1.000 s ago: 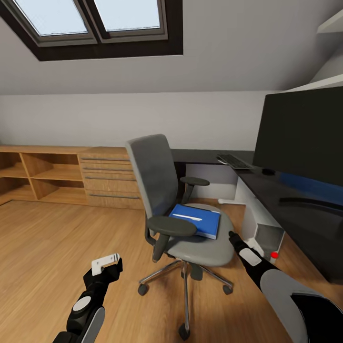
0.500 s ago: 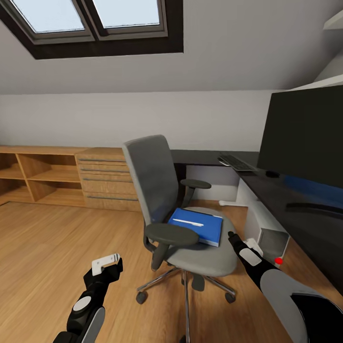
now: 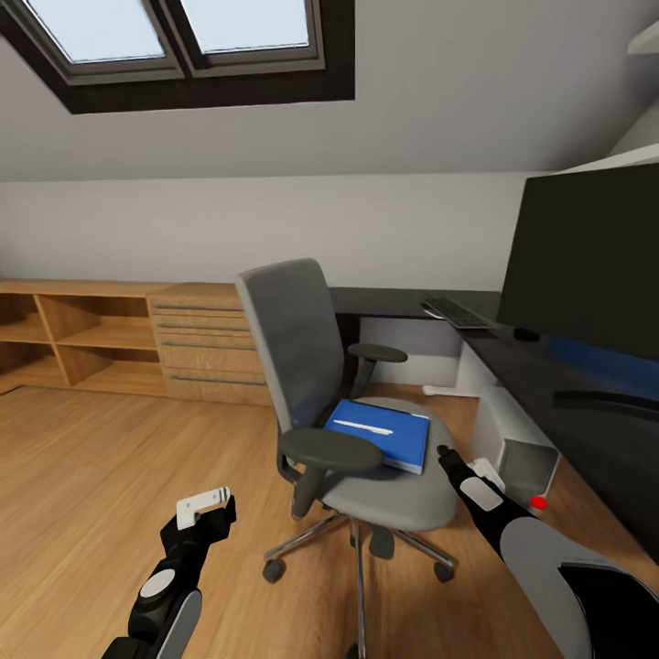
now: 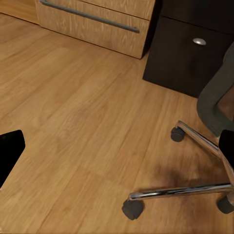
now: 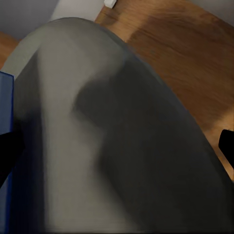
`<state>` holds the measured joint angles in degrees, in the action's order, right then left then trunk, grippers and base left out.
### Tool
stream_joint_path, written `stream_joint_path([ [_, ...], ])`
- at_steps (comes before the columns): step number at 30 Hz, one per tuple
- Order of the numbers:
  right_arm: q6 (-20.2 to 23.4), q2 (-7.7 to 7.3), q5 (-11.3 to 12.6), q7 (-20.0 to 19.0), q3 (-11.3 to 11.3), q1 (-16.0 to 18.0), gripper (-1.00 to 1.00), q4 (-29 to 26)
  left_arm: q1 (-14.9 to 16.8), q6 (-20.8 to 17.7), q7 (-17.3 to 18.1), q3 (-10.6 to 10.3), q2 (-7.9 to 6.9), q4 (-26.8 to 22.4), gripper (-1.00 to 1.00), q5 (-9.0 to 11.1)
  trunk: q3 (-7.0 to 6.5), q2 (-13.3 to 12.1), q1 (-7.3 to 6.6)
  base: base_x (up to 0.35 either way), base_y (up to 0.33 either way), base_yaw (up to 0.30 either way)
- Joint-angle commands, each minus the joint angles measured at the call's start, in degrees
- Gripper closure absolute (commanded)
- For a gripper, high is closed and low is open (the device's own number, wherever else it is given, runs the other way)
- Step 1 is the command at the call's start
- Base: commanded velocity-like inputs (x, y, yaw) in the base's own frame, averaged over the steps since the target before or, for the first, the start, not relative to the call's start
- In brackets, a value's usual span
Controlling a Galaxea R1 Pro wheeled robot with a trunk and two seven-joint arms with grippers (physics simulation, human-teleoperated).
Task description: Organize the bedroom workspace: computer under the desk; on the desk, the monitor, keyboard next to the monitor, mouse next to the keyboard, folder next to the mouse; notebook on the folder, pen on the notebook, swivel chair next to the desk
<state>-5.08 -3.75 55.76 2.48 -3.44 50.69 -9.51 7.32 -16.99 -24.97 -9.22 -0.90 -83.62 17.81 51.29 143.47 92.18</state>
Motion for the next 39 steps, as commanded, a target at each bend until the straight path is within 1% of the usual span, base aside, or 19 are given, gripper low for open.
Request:
stream_joint_path([
  [1,0.09,0.02,0.31,-0.02,-0.25,0.02,-1.00,-0.07,0.06,-0.15,-0.52,-0.19,-0.07,-0.05,-1.00,0.47,0.11,0.03,-0.01,0.000,0.000,0.144],
  [19,0.19,0.05,0.31,-0.02,-0.22,0.02,-1.00,-0.07,0.06,-0.16,-0.52,-0.19,-0.07,-0.05,-1.00,0.48,0.93,0.03,-0.01,0.000,0.000,0.227],
  [33,0.16,0.05,0.31,-0.10,-0.24,0.02,-1.00,-0.07,0.06,-0.17,-0.52,-0.19,-0.07,-0.05,-1.00,0.47,1.17,0.03,-0.01,0.001,0.000,0.255],
  [39,0.16,0.19,0.25,-0.03,-0.17,0.02,-1.00,-0.19,0.06,-0.19,-0.52,-0.19,-0.07,0.13,-1.00,0.47,1.17,0.03,-0.01,0.164,0.000,0.084],
])
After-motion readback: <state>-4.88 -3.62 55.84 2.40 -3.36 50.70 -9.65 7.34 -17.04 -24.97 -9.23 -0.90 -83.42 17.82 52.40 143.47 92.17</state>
